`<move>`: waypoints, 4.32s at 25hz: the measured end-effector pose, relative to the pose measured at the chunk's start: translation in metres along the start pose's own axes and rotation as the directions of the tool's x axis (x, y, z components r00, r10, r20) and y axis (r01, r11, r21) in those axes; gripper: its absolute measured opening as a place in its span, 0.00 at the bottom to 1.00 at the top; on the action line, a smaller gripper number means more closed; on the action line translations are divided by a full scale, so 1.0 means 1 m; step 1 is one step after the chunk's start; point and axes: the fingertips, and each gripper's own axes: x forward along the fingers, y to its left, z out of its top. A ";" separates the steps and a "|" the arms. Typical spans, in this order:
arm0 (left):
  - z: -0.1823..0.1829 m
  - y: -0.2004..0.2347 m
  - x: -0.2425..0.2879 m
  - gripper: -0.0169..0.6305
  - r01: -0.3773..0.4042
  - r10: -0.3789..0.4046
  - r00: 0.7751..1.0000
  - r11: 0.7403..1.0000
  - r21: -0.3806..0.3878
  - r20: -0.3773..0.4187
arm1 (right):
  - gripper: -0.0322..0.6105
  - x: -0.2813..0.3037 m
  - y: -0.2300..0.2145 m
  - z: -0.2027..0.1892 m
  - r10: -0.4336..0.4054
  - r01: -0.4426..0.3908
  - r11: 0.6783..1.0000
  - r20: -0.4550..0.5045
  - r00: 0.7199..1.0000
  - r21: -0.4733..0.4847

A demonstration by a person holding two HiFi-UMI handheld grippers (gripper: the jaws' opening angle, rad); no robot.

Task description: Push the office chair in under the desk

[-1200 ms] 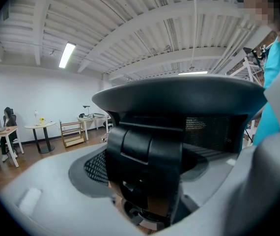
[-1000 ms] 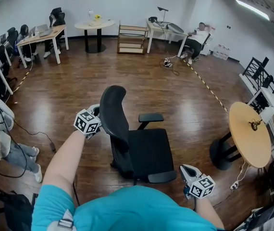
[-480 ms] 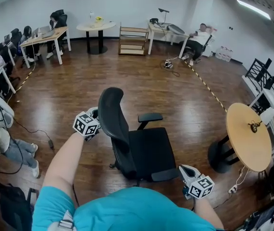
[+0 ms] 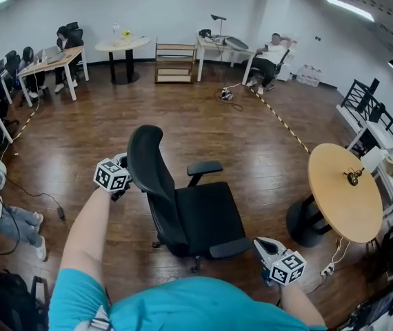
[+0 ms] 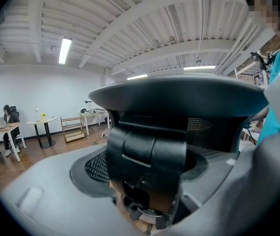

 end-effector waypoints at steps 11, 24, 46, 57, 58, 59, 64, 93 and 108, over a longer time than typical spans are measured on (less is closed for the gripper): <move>0.016 -0.003 0.081 0.56 0.051 -0.051 0.998 0.998 0.030 0.025 | 0.05 0.001 -0.085 0.008 -0.117 0.114 0.993 0.065 0.991 0.038; 0.041 -0.058 0.185 0.55 -0.020 0.021 0.997 1.000 0.003 -0.074 | 0.05 -0.115 -0.224 0.022 -0.031 0.031 0.999 0.044 0.999 -0.015; 0.055 0.017 0.247 0.57 -0.002 0.003 1.000 0.998 -0.069 0.017 | 0.05 -0.080 -0.264 0.043 -0.079 0.079 0.996 0.001 0.997 -0.046; 0.059 0.000 0.289 0.58 -0.032 0.034 0.999 0.997 -0.073 0.021 | 0.05 -0.101 -0.315 0.045 -0.060 0.061 0.997 0.025 0.998 -0.052; 0.060 -0.003 0.294 0.58 -0.039 0.041 0.999 0.996 -0.078 0.022 | 0.05 -0.106 -0.322 0.045 -0.060 0.061 0.997 0.026 0.998 -0.052; 0.060 -0.004 0.299 0.58 -0.046 0.048 0.999 0.995 -0.083 0.023 | 0.05 -0.110 -0.328 0.044 -0.061 0.063 0.997 0.028 0.998 -0.050; 0.068 -0.016 0.330 0.59 -0.078 0.080 0.997 0.990 -0.116 0.012 | 0.05 -0.135 -0.359 0.045 -0.071 0.072 0.996 0.020 0.997 -0.050; 0.064 0.050 0.408 0.56 0.056 -0.063 0.996 0.992 -0.115 -0.059 | 0.05 -0.095 -0.390 0.026 -0.188 0.188 0.982 0.036 0.982 0.000; 0.100 0.017 0.483 0.57 0.041 -0.045 0.998 0.992 -0.122 -0.033 | 0.05 -0.139 -0.519 0.051 -0.089 0.090 0.995 0.024 0.996 -0.041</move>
